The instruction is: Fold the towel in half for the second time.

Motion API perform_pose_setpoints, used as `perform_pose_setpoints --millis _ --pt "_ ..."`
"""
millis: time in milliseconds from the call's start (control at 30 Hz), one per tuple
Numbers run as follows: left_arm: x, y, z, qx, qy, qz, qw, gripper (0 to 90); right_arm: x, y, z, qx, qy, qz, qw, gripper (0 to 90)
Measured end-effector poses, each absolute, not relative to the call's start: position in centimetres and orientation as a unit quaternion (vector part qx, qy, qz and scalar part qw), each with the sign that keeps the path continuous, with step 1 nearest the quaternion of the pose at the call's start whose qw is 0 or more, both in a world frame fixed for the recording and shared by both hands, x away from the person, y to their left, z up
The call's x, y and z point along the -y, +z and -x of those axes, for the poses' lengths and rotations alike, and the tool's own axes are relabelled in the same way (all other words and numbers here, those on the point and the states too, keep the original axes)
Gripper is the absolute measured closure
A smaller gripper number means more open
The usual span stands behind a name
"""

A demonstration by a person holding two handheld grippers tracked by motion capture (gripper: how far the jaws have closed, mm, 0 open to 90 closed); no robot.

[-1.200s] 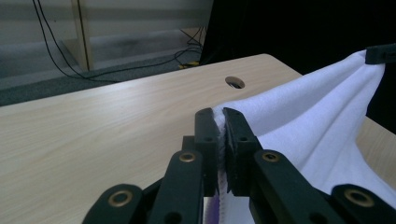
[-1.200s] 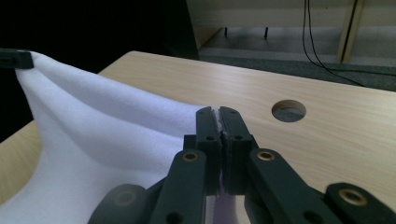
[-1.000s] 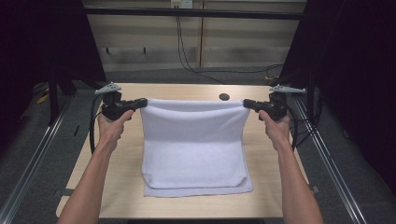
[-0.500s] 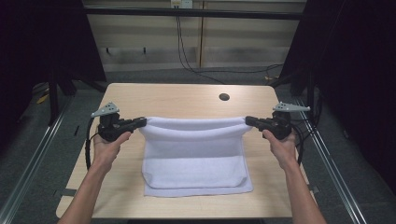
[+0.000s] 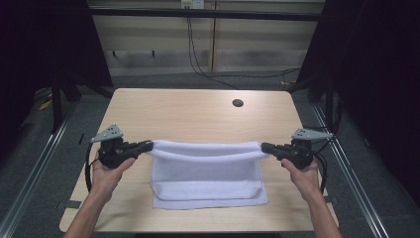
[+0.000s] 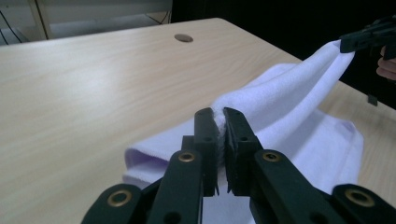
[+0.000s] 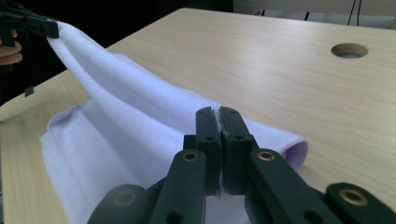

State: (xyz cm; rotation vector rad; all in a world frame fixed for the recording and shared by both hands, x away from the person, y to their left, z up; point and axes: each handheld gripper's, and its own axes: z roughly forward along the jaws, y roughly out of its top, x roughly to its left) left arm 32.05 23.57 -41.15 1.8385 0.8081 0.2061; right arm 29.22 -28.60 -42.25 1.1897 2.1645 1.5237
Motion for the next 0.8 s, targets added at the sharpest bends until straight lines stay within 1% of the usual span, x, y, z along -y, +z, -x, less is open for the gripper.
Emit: perform_pose_setpoints --millis 67,100,167,233,267,533,600,667,700,800 --pt "-23.7 -41.6 -31.2 -0.339 0.083 -0.777 0.525 85.1 28.4 -42.6 -28.2 -0.745 0.517 -0.405 0.116 87.0" --pt "-23.7 -41.8 -30.7 -0.345 0.072 -0.776 0.523 85.1 28.4 -42.7 -27.9 -0.747 0.516 -0.403 0.116 86.9" --pt "-23.7 -42.0 -30.1 -0.344 0.076 -0.785 0.509 85.1 28.2 -42.8 -26.9 -0.75 0.513 -0.401 0.116 86.9" --pt "-23.9 -42.5 -29.4 -0.345 0.064 -0.788 0.507 85.1 28.0 -42.8 -26.0 -0.755 0.507 -0.401 0.114 86.9" --pt "-23.9 -42.9 -29.0 -0.341 0.066 -0.793 0.5 85.0 27.9 -43.0 -25.7 -0.761 0.499 -0.398 0.112 86.9" --pt "-23.7 -46.7 -26.6 -0.331 0.048 -0.826 0.454 83.8 27.4 -46.7 -23.4 -0.801 0.438 -0.404 0.067 86.4" --pt "-23.7 -47.4 -26.2 -0.333 0.043 -0.83 0.445 81.9 27.4 -47.4 -22.9 -0.805 0.431 -0.403 0.058 84.5" --pt "-23.6 -47.9 -25.8 -0.332 0.05 -0.838 0.43 77.7 27.5 -47.8 -22.6 -0.807 0.427 -0.405 0.052 83.4" --pt "-23.6 -48.2 -25.7 -0.336 0.043 -0.839 0.425 77.5 27.4 -47.9 -22.5 -0.811 0.421 -0.403 0.05 81.9" --pt "-23.9 -48.6 -24.8 -0.333 0.035 -0.849 0.408 71.9 27.3 -48.2 -21.9 -0.82 0.404 -0.404 0.037 72.9"
